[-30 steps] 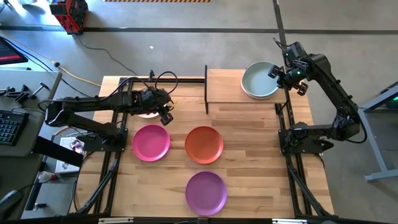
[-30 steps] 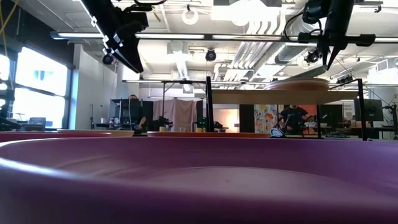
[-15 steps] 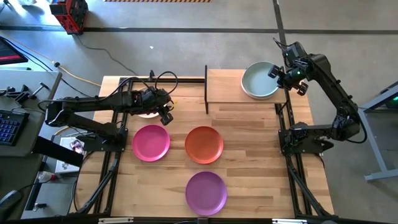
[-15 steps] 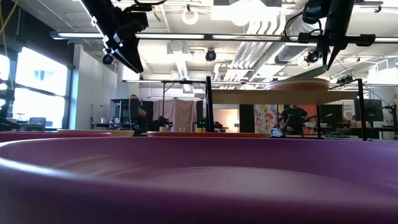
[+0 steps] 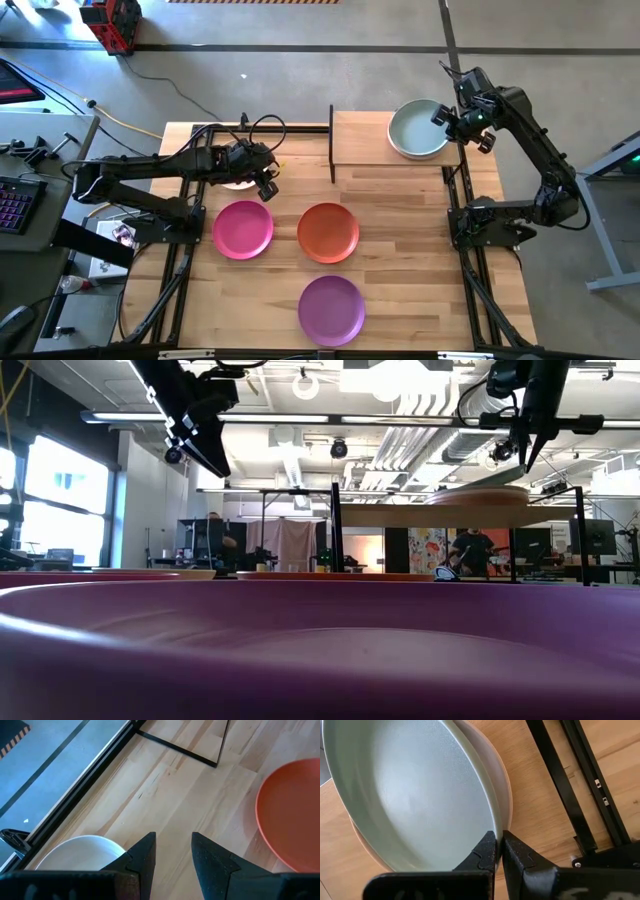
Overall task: Place and stack plates onto a shelf
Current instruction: Stack the light blue plate on top of the gray plate on the shelf
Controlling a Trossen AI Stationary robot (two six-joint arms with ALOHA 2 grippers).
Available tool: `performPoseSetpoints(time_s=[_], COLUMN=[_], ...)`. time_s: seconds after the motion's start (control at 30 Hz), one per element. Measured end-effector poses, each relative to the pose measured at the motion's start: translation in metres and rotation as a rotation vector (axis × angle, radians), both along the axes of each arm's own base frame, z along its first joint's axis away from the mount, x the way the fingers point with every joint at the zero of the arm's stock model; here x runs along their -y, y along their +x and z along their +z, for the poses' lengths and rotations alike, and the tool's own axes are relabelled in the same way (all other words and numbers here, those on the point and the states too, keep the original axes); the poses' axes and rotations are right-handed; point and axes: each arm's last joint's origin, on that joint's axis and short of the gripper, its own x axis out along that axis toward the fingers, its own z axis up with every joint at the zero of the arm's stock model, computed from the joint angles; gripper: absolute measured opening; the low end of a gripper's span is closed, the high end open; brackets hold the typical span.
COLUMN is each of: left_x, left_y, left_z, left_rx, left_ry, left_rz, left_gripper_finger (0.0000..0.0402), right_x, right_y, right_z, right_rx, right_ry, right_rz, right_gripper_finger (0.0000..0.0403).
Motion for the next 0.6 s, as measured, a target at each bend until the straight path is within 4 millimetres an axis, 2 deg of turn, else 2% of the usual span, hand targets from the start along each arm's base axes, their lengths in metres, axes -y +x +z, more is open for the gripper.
performPoseSetpoints(time_s=[0.6], left_x=[0.0001], left_y=[0.0001], left_z=[-0.0001], left_rx=[0.0], left_ry=[0.0], left_rz=[0.0], left_gripper_finger=[0.0115], right_x=[0.0034], right_y=[0.0009], right_z=[0.0012], right_rx=[-0.002], right_ry=[-0.043], right_rz=[-0.007], right_gripper_finger=[0.0001])
